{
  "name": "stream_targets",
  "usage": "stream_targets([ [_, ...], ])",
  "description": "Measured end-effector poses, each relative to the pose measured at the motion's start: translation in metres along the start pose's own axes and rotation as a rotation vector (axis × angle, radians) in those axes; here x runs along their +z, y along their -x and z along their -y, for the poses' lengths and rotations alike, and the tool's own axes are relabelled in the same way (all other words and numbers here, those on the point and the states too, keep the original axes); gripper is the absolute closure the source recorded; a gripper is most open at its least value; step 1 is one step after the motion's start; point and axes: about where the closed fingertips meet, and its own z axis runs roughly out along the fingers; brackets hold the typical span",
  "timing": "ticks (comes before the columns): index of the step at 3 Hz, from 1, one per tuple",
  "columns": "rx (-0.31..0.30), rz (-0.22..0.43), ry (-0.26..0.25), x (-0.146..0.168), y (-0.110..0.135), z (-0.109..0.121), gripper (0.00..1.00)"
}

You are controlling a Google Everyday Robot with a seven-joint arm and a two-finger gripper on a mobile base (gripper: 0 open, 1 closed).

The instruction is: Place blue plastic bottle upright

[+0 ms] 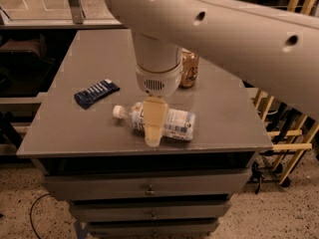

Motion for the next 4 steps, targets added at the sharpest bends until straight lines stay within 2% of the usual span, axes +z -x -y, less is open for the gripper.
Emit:
stream_targets([
  [2,-0.056,-0.011,0.024,0.027,0.024,0.002,0.00],
  [3,-0.065,-0.011,0.023,0.031,0.028,0.001,0.13],
  [4,-0.073,-0.001,0.029,0.033,0.032,-0.004,0.39],
])
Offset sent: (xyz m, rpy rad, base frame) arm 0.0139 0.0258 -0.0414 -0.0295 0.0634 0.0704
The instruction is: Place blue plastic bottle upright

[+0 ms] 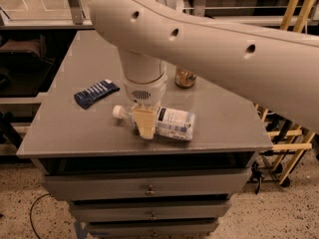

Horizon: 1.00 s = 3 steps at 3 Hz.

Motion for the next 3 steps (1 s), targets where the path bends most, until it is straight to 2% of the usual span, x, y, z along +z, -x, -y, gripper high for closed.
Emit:
stream_targets([
  [1,-0.010,0.013,0.008,0.000,0.003,-0.005,0.62],
  [2,-0.028,0.116,0.008,-0.022,0.009,-0.005,0.85],
  [3,-0.090,0.363,0.004,-0.073,0.017,0.010,1.00],
])
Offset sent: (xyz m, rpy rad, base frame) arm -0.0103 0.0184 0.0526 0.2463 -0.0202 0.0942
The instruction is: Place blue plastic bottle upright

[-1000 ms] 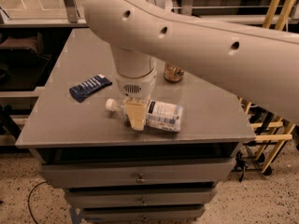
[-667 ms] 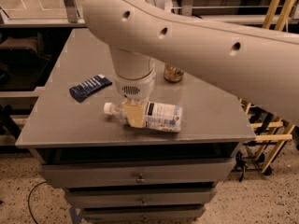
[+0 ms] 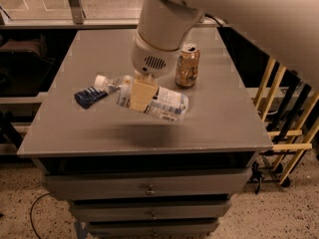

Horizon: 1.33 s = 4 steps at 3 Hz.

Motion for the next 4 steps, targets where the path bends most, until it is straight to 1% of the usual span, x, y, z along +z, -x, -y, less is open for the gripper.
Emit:
stream_targets([
  [1,-0.042,0.287,0.014,-0.034,0.005,0.019,1.00],
  [2,-0.061,0.504,0.026,-0.037,0.001,0.027,1.00],
  [3,-0.035,0.797,-0.035,-0.045,-0.008,0.039,1.00],
  [4,-0.013,0.888,-0.083,-0.070,-0.016,0.040,1.00],
])
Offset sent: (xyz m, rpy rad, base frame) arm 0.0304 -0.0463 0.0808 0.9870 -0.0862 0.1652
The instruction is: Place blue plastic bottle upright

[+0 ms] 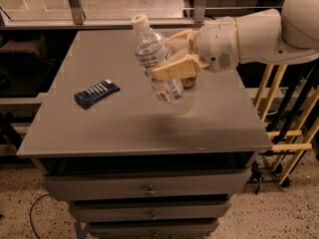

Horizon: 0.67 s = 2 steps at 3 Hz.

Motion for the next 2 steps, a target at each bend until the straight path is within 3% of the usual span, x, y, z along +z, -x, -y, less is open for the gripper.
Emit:
stream_targets([
  [2,0.027,0.079,-0.013,0.0177,-0.0176,-0.0070,1.00],
])
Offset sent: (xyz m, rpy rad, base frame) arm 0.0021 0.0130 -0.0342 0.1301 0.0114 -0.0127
